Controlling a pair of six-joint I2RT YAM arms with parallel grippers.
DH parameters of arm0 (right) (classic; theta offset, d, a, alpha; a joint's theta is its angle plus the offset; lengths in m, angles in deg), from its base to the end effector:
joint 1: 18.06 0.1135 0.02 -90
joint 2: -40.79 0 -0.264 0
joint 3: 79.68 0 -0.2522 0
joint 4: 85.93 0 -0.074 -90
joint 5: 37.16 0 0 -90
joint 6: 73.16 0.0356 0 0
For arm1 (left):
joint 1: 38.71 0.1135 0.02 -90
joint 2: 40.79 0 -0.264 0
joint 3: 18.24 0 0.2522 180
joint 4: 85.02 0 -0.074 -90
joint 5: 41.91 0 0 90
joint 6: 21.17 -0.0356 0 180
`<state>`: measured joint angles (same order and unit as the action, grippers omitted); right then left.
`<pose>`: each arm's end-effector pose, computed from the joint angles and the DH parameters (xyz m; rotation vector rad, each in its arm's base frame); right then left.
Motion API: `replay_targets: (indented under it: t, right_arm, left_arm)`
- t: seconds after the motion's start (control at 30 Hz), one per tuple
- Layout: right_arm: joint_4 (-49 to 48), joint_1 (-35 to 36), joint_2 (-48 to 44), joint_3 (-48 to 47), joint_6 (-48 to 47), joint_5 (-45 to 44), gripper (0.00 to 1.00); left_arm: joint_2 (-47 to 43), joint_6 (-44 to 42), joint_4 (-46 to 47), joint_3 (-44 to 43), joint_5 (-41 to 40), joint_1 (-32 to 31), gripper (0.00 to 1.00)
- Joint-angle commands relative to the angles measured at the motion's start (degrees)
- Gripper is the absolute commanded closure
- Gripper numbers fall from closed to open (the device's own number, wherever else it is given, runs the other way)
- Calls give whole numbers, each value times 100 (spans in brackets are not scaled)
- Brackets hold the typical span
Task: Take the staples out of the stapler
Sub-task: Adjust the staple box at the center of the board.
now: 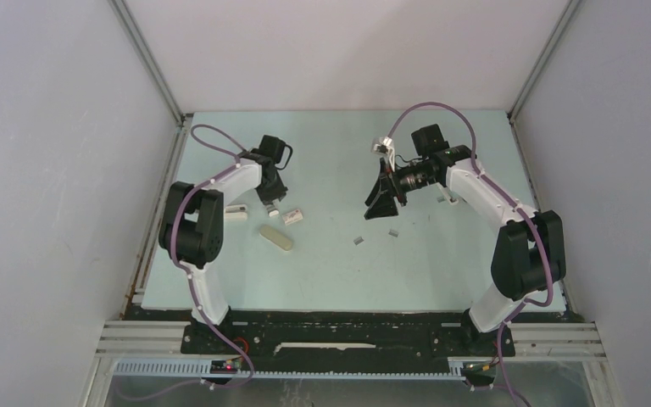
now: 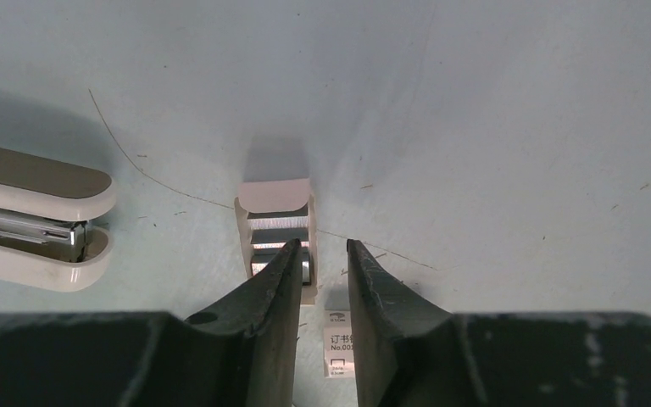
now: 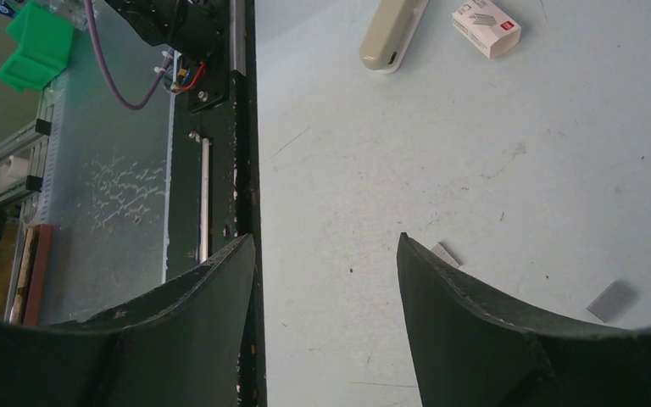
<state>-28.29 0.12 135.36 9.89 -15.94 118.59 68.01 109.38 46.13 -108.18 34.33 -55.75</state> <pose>0.3077 0.1352 0.2804 -1.2662 1.8282 1.3371 0.3705 -0.1047 0.1814 -0.6100 2.6179 0.0291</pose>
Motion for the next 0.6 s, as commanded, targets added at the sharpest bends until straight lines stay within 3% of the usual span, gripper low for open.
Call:
replay_targets:
  t: [0.0,0.57]
  right_arm:
    - [-26,-54,-8,-78,-45,166,29]
    - [1,-197,-5,-82,-47,174,29]
  left_arm:
    - [113,121,-24,-237,-46,-74,69]
    - [134,399,20,-27,314,-419,97]
